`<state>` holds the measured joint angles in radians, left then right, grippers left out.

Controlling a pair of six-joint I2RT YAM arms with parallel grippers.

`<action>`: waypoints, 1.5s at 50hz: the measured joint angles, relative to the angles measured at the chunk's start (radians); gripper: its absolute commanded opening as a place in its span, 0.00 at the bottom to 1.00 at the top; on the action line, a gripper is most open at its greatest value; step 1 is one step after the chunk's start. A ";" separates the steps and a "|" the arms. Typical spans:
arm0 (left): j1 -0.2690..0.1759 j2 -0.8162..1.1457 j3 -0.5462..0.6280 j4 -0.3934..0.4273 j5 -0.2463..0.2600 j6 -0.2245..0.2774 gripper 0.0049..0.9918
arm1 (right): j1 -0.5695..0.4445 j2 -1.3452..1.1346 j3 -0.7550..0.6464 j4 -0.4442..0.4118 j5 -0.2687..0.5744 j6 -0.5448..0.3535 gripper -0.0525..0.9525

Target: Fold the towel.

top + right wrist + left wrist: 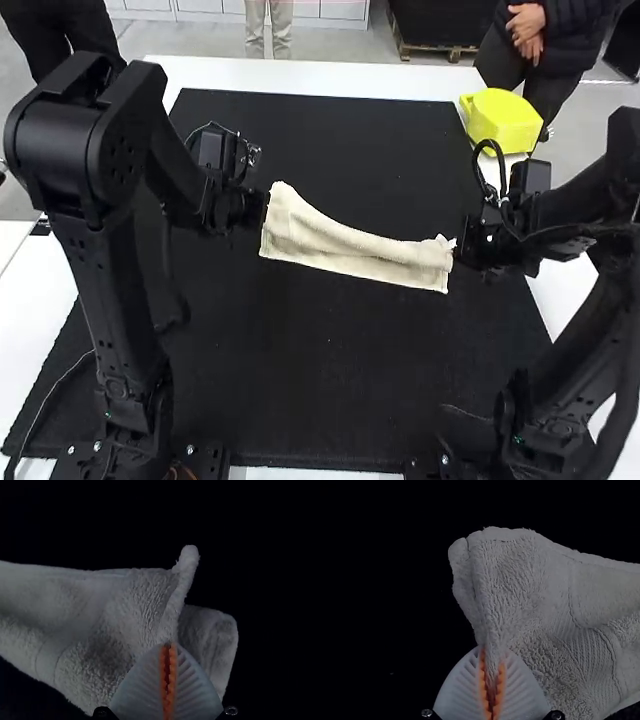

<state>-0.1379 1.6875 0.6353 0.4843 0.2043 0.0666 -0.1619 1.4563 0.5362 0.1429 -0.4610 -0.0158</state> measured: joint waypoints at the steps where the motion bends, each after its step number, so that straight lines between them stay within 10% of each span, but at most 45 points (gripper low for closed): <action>1: 0.000 0.000 -0.007 0.012 -0.001 0.000 0.02 | 0.000 0.000 -0.004 0.005 0.000 0.000 0.02; 26: 0.000 0.156 -0.070 0.247 -0.025 0.000 0.02 | 0.000 0.077 -0.032 0.136 0.008 0.000 0.08; 42: 0.000 0.167 -0.070 0.277 -0.042 -0.008 0.96 | -0.004 0.087 -0.032 0.159 0.062 0.000 0.95; 75: 0.128 0.017 -0.073 0.232 -0.052 -0.058 0.98 | -0.004 0.056 -0.003 0.044 0.077 0.004 0.95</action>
<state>-0.0101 1.7042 0.5621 0.7166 0.1524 0.0090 -0.1658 1.5127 0.5327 0.1871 -0.3836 -0.0120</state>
